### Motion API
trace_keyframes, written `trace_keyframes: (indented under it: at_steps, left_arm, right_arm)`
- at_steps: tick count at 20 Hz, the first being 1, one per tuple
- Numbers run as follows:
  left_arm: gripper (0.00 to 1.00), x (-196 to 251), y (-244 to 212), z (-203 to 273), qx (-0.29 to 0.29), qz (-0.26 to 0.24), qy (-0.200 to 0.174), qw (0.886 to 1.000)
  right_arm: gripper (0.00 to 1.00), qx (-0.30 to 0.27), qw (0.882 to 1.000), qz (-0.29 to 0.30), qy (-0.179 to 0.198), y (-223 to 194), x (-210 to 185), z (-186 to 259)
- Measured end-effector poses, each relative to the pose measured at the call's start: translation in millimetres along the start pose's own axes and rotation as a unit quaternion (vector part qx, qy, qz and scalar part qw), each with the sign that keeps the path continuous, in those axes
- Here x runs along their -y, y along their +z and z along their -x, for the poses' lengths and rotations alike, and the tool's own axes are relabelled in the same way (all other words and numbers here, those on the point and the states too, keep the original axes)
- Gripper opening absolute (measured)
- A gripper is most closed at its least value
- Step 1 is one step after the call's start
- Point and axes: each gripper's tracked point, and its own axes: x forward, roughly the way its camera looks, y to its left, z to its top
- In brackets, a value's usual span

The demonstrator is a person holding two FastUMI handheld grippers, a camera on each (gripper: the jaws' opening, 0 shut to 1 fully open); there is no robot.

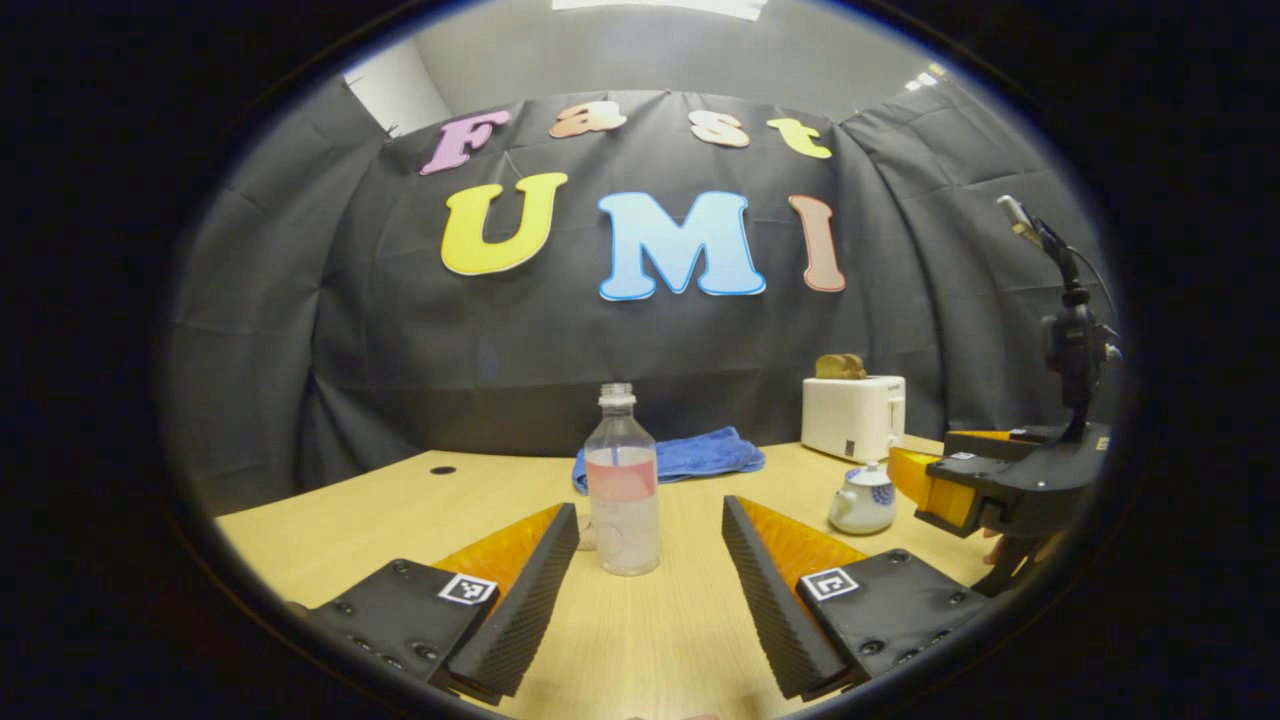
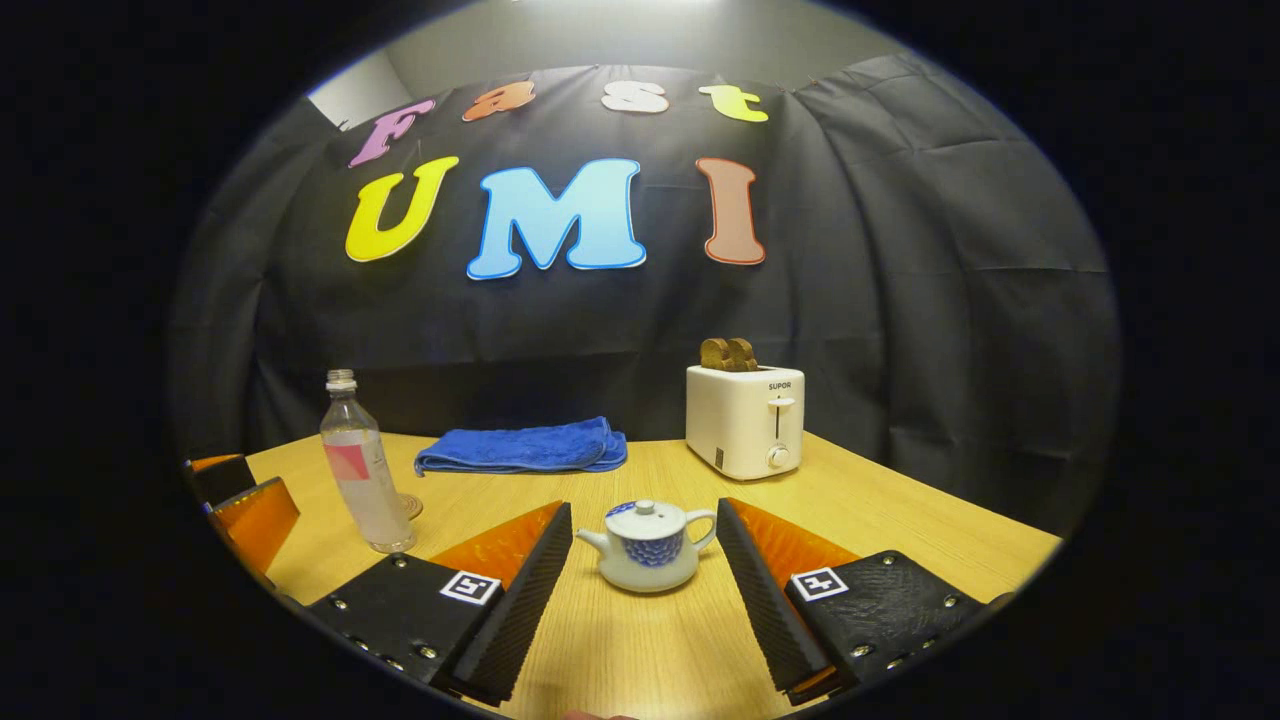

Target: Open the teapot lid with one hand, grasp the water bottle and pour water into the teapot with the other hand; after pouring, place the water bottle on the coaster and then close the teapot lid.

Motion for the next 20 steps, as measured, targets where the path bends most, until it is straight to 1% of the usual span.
trace_keyframes:
  at_steps: [3, 4, 5, 8, 9, 10, 15, 16, 17, 19, 20]
  left_arm:
    - [1.0, -4.3, 3.0, -11.1, -0.001, 0.007, 0.002, 1.0]
    - [1.0, -6.7, 2.7, -14.5, -0.003, 0.011, 0.003, 1.0]
    - [1.0, -8.5, 3.3, -16.7, -0.004, 0.011, 0.004, 1.0]
    - [1.0, -15.8, 1.7, -25.8, -0.008, 0.01, 0.008, 1.0]
    - [1.0, -18.1, -0.2, -30.9, -0.011, 0.009, 0.009, 1.0]
    - [1.0, -22.1, -2.9, -35.7, -0.014, 0.01, 0.011, 1.0]
    - [1.0, -23.4, -3.7, -43.7, -0.017, 0.008, 0.011, 1.0]
    - [1.0, -23.8, -3.4, -45.2, -0.015, 0.005, 0.012, 1.0]
    - [1.0, -24.2, -2.6, -47.0, -0.013, 0.005, 0.013, 1.0]
    - [1.0, -23.2, -4.3, -49.1, -0.013, 0.006, 0.011, 1.0]
    - [1.0, -23.1, -6.1, -50.4, -0.015, 0.006, 0.012, 1.0]
  right_arm:
    - [0.89, -0.009, 1.0, 0.022, 0.005, -1.2, 0.8, -25.1]
    - [0.78, -0.018, 1.0, 0.018, 0.004, -3.7, 3.1, -35.3]
    - [0.72, -0.028, 1.0, 0.011, 0.003, -7.5, 4.7, -41.9]
    - [0.72, -0.056, 0.998, -0.002, 0.008, -20.5, 3.9, -62.9]
    - [0.72, -0.062, 0.998, -0.005, 0.004, -23.3, 7.4, -65.6]
    - [0.45, -0.057, 0.998, 0.001, -0.001, -22.0, 7.0, -73.0]
    - [0.45, -0.055, 0.998, 0.015, -0.007, -16.2, 4.1, -80.8]
    - [0.14, -0.057, 0.998, 0.018, -0.002, -15.5, 3.9, -63.5]
    - [0.17, -0.056, 0.998, 0.023, 0.001, -18.7, 2.6, -75.6]
    - [0.17, -0.054, 0.998, 0.026, 0.003, -19.1, 3.9, -74.4]
    - [0.05, -0.056, 0.998, 0.029, 0.004, -20.1, 3.3, -77.2]
